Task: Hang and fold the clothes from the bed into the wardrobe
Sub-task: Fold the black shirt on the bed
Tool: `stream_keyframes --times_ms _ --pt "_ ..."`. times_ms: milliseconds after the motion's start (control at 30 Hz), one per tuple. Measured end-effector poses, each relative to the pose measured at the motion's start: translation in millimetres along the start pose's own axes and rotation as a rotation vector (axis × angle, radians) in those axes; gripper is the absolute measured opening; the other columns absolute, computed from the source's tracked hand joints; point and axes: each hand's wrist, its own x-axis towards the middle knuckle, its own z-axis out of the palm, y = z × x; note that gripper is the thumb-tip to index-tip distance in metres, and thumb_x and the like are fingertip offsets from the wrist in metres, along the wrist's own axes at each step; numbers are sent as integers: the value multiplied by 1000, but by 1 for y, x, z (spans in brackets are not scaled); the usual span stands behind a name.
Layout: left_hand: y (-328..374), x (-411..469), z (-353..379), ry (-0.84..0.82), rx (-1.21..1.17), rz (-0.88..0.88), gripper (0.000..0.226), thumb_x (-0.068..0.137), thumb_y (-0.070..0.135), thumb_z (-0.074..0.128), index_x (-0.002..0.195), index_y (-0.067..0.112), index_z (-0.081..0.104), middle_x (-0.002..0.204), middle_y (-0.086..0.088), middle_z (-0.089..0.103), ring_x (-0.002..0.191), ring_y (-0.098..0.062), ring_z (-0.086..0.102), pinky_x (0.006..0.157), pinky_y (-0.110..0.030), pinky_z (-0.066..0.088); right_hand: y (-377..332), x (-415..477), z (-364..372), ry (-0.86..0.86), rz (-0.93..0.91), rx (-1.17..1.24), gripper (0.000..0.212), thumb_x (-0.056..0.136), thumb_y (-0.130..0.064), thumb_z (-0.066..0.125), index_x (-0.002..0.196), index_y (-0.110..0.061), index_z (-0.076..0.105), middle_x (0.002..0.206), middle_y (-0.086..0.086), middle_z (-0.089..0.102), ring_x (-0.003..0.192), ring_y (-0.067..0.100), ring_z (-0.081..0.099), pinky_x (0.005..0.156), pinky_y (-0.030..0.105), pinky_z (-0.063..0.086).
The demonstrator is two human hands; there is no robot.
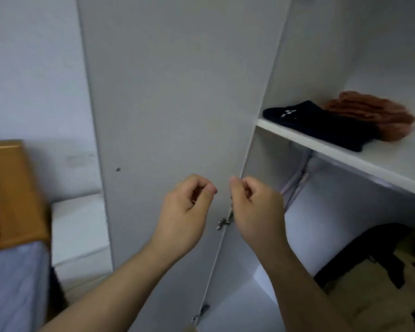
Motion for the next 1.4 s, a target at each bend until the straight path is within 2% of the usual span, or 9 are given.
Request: stream_keyframes --times_ms 167,367,433,567,867,1033,1167,1267,1400 --pt "-51 -105 -91 161 211 -287 18 98 22 62 81 26 65 73 9 62 69 -7 57 63 -20 43 -28 -91 83 -412 -98 47 52 99 -36 53 57 -20 28 48 -2 31 50 23 34 49 36 28" --pt "-83 -243 -187 389 437 -633 22 99 27 60 79 19 61 70 4 62 71 -9 57 64 -28 43 -89 -204 155 -947 -255 51 51 101 -48 43 61 -16 39 64 9 59 70 37 57 58 40 44" --pt "-89 -282 -213 460 486 -755 20 99 30 59 81 21 62 73 5 63 72 -8 58 67 -30 45 -113 -238 175 -1078 -328 48 53 102 -48 42 60 -17 37 73 10 65 78 38 59 60 39 40" --pt "-100 -350 -255 691 444 -958 20 98 26 58 81 17 65 73 6 64 69 -3 57 63 -21 42 -154 -305 210 -1290 -450 41 52 102 -48 42 60 -16 38 81 13 68 83 39 61 62 38 40" --pt "-128 -514 -333 1023 293 -1311 27 97 29 56 90 4 65 82 -8 68 76 -24 64 70 -39 52 -208 -477 271 -1685 -647 -118 50 106 -44 36 67 -14 44 100 18 71 98 38 64 73 38 45" --pt "-174 -604 -371 1048 231 -1496 21 97 27 57 89 10 64 86 -3 69 84 -24 67 79 -41 55 -208 -560 305 -1821 -515 -122 31 108 -31 37 100 -14 62 107 13 72 103 35 64 83 39 49" --pt "-236 -654 -410 903 287 -1602 17 97 24 53 98 14 66 92 -3 69 88 -22 65 65 -28 44 -199 -614 336 -1897 -270 -3 27 108 -27 39 120 -24 63 121 0 69 109 25 65 97 41 51" --pt "-293 -681 -449 778 370 -1649 24 96 27 51 107 11 65 125 -15 61 94 -27 63 76 -30 48 -183 -648 366 -1896 -99 33 20 107 -34 40 111 -38 59 124 -4 68 110 24 66 99 47 52" --pt "-357 -694 -500 705 451 -1691 46 99 22 49 142 6 49 156 -12 30 131 -29 49 103 -31 39 -161 -678 396 -1871 55 44 23 91 -56 37 98 -49 58 123 -9 67 111 21 66 96 55 54"
